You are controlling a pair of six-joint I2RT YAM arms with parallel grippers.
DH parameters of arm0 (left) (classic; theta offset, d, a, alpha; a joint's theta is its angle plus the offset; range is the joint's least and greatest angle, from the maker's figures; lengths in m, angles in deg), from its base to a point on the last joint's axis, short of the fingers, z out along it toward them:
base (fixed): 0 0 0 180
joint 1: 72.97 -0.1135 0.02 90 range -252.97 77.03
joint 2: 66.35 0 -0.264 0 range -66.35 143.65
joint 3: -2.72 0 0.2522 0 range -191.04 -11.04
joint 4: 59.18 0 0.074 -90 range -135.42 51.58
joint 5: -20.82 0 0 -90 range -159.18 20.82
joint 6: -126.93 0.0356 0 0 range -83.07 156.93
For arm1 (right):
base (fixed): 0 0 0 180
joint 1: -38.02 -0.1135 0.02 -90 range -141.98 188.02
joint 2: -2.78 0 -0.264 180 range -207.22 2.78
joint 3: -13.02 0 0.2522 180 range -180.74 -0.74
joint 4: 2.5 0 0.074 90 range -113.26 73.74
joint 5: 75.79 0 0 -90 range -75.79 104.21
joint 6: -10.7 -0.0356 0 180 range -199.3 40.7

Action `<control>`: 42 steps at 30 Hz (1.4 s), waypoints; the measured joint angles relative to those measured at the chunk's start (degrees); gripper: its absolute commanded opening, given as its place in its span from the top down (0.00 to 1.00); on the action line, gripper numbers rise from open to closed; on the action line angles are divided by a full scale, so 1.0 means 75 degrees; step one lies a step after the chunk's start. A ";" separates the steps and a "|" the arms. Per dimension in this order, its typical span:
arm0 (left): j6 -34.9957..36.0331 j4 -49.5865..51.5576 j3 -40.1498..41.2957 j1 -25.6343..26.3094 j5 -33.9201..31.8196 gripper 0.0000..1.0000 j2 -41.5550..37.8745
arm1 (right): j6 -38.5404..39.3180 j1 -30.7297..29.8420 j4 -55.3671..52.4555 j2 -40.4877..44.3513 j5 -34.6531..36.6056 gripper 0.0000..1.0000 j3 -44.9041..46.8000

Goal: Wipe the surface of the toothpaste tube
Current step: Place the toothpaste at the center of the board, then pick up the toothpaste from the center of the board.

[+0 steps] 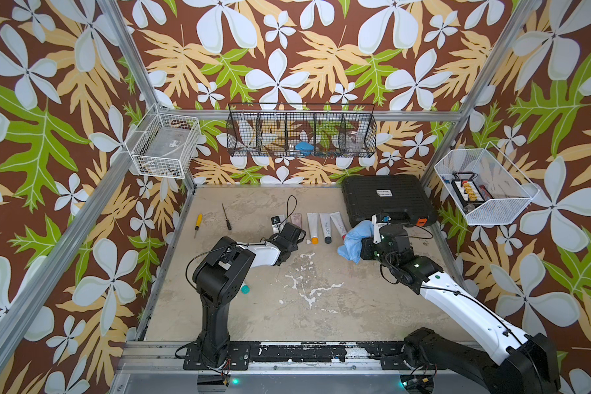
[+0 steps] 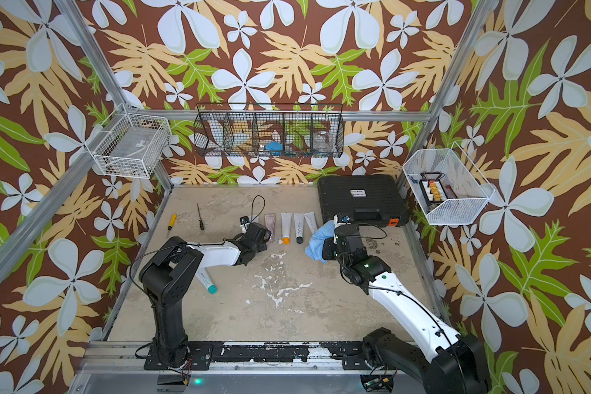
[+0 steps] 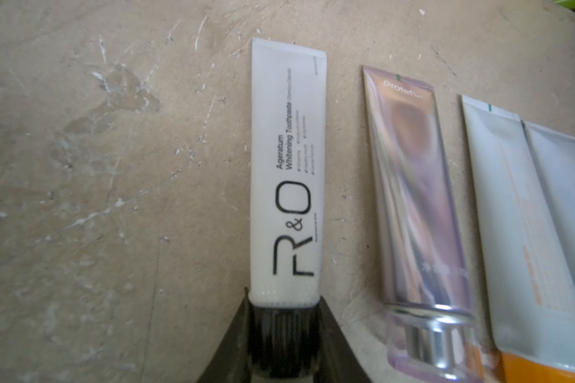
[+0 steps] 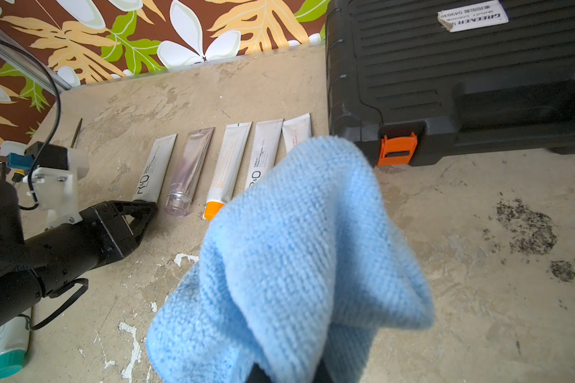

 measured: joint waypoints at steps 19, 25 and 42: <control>-0.0096 0.2011 -0.0172 0.0000 0.0606 0.20 -0.2107 | 0.0032 0.0050 0.0003 0.0079 -0.0047 1.00 0.0099; -0.0210 0.2920 0.0828 0.0000 0.0804 0.19 -0.3529 | 0.0009 0.0050 0.0117 0.0023 -0.0315 1.00 0.0172; -0.2022 0.5088 0.3418 -0.0006 0.0052 0.28 -0.6703 | -0.0262 0.0050 0.0586 -0.0382 -0.1253 1.00 0.0294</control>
